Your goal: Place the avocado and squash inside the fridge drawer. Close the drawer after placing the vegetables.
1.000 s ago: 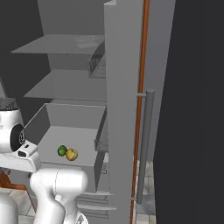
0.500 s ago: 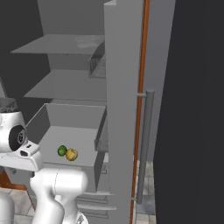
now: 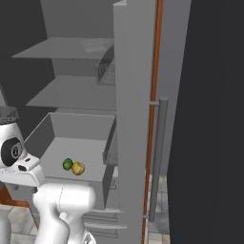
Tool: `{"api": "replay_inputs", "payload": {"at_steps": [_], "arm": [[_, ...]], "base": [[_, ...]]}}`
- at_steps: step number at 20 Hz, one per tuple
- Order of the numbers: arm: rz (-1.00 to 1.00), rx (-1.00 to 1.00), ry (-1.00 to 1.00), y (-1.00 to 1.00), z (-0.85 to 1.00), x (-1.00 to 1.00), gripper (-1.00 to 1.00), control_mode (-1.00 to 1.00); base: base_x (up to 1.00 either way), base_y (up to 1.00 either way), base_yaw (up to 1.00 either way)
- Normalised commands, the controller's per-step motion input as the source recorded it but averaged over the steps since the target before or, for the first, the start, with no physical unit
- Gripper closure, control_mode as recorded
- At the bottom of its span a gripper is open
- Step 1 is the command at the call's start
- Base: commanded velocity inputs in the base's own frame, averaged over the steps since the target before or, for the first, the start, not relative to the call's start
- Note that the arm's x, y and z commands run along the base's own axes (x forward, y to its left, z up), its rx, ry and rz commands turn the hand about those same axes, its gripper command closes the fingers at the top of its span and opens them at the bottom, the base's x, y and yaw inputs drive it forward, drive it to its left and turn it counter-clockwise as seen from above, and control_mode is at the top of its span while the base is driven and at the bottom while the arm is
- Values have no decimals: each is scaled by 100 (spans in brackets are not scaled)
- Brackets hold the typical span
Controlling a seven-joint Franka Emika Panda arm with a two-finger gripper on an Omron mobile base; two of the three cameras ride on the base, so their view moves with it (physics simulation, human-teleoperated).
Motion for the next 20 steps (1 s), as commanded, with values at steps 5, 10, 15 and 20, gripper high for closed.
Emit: {"api": "replay_inputs", "payload": {"at_steps": [5, 10, 15, 20], "arm": [[15, 13, -4, -2, -15, 67, -100, -100], [21, 16, 3, 1, 0, 82, -100, -100], [24, 13, 3, 12, -26, 26, -100, -100], [22, 13, 0, 5, -56, 0, -100, -100]], "base": [[0, 0, 0], [0, 0, 0], [0, 0, 0], [0, 0, 0]]}}
